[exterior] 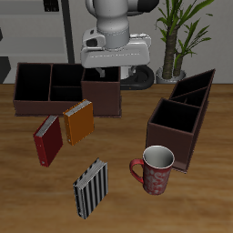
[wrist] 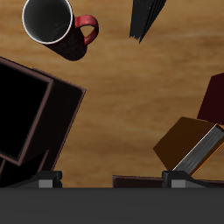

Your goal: Place the red book into the left desk caddy's right compartment

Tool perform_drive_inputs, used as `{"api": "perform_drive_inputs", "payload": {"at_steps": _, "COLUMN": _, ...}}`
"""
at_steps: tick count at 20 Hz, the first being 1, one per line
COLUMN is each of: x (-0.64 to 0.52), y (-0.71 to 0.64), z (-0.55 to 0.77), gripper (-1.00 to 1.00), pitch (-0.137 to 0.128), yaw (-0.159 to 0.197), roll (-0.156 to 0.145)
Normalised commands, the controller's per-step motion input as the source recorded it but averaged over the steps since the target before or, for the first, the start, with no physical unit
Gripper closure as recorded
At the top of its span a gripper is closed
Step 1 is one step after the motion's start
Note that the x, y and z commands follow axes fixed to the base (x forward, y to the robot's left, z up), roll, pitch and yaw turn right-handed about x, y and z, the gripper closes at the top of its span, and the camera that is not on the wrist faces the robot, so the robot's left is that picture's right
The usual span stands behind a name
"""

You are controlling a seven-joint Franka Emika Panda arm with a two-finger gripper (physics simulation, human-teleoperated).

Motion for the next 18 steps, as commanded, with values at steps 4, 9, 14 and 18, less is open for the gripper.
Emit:
{"api": "perform_drive_inputs", "payload": {"at_steps": 4, "x": 0.03, "y": -0.16, "z": -0.03, "gripper": -1.0, "pitch": -0.002, "yaw": 0.026, "roll": -0.003}}
{"api": "perform_drive_inputs", "payload": {"at_steps": 9, "x": 0.01, "y": -0.17, "z": 0.02, "gripper": -1.0, "pitch": -0.011, "yaw": -0.003, "roll": 0.002}}
{"api": "perform_drive_inputs", "payload": {"at_steps": 14, "x": 0.06, "y": -0.4, "z": -0.03, "gripper": -1.0, "pitch": -0.013, "yaw": -0.01, "roll": -0.024}}
{"api": "perform_drive_inputs", "payload": {"at_steps": 18, "x": 0.03, "y": -0.4, "z": -0.03, "gripper": -1.0, "pitch": -0.027, "yaw": -0.002, "roll": -0.049}}
